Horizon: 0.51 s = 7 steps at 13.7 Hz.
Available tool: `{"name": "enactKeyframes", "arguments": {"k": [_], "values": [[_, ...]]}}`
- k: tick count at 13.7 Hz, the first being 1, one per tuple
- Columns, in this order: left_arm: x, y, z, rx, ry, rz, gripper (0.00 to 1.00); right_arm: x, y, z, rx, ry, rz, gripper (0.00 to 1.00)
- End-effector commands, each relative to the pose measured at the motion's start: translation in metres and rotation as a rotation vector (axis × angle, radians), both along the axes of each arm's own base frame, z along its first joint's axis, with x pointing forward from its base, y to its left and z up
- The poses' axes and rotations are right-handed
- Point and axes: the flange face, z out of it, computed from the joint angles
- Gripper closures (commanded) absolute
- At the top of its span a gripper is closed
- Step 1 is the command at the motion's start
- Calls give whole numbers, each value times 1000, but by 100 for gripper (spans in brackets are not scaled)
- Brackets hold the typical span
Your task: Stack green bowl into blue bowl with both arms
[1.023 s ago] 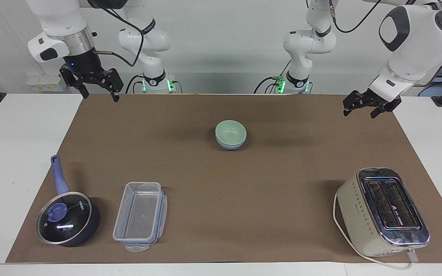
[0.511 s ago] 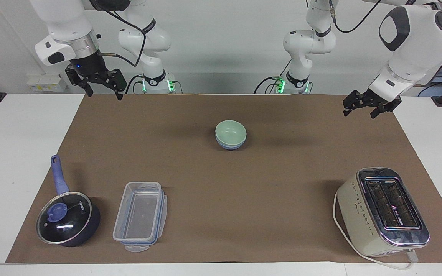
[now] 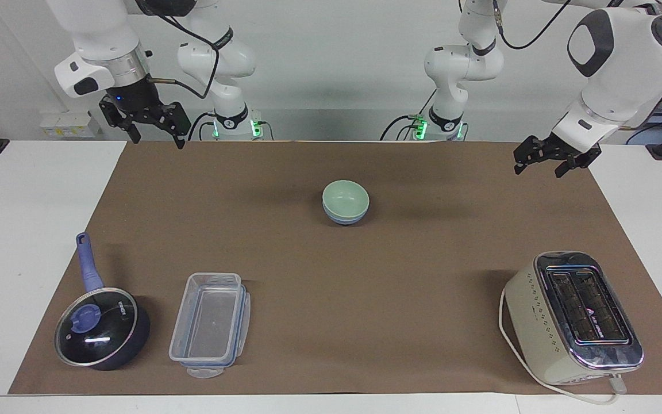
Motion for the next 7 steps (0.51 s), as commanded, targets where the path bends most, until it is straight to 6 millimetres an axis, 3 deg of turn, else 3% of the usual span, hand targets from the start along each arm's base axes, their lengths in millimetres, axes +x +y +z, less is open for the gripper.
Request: {"name": "enactKeyframes", "arguments": {"k": [1, 7], "values": [[0, 4, 3, 14, 8, -9, 0, -7, -2, 0, 8, -4, 14, 0], [0, 5, 3, 14, 8, -7, 0, -6, -1, 0, 20, -5, 9, 0]]}}
